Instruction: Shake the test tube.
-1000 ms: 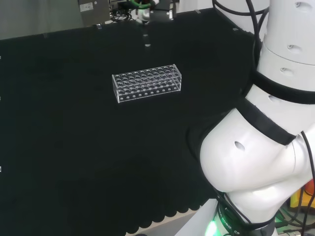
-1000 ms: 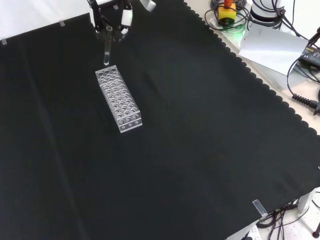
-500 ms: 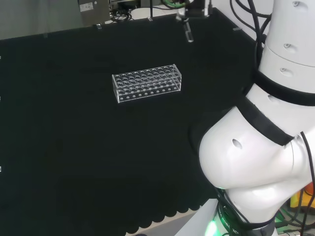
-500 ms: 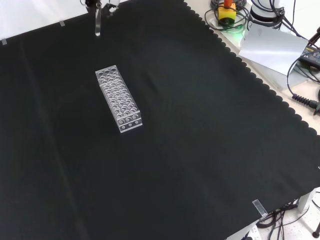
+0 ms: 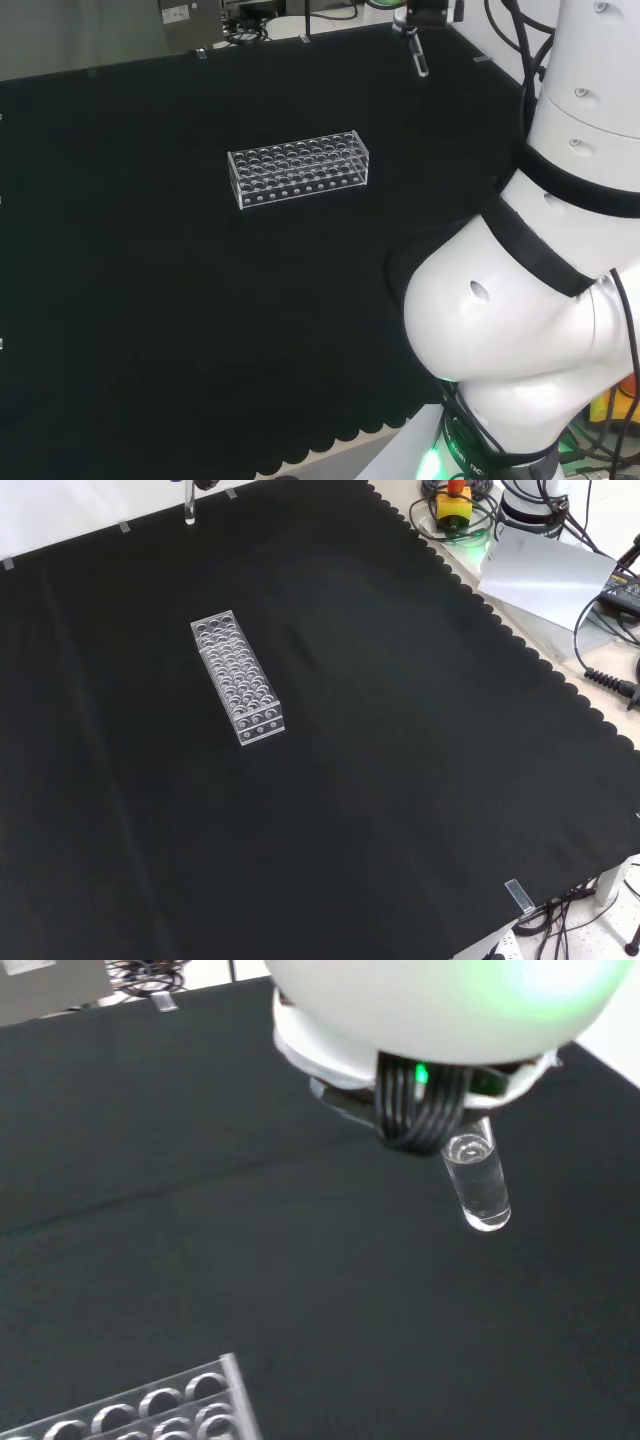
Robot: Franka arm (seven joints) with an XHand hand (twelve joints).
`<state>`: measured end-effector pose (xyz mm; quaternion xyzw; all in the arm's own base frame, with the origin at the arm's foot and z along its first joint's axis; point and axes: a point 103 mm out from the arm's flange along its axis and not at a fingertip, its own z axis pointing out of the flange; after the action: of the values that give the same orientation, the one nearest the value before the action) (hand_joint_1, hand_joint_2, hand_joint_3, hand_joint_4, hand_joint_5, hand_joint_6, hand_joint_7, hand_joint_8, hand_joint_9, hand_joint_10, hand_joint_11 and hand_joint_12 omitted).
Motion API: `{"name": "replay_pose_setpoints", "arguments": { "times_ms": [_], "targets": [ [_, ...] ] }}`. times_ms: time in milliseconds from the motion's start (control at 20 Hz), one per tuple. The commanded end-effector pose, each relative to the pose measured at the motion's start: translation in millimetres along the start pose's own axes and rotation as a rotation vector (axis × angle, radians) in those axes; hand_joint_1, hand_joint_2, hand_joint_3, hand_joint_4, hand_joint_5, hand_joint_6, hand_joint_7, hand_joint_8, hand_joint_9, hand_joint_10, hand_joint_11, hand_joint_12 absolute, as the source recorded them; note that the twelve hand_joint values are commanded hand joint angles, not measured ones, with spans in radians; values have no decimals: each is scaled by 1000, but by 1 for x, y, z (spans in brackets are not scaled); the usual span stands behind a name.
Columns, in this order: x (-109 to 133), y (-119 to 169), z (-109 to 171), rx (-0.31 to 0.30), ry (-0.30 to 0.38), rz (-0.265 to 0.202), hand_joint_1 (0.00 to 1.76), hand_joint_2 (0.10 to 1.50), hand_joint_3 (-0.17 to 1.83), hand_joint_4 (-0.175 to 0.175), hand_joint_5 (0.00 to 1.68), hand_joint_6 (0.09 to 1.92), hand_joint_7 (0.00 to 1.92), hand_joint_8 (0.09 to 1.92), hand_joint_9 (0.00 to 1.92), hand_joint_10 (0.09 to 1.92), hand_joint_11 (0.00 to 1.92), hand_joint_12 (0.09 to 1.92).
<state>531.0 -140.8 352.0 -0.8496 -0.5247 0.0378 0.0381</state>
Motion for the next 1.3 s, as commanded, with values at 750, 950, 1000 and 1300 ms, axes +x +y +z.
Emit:
{"name": "replay_pose_setpoints", "arguments": {
  "times_ms": [750,950,1000,1300],
  "targets": [
    [184,-55,-11,53,241,-331,1438,642,602,-175,1379,144,1421,636,1319,614,1294,845],
    [172,-51,-6,57,221,-301,1438,642,602,-175,1380,143,1421,635,1319,614,1295,845],
    [167,-50,-4,59,214,-289,1438,642,602,-175,1380,142,1421,635,1319,614,1295,845],
    [121,-33,10,61,136,-206,1438,643,601,-175,1381,139,1422,634,1319,613,1295,845]
  ]
}}
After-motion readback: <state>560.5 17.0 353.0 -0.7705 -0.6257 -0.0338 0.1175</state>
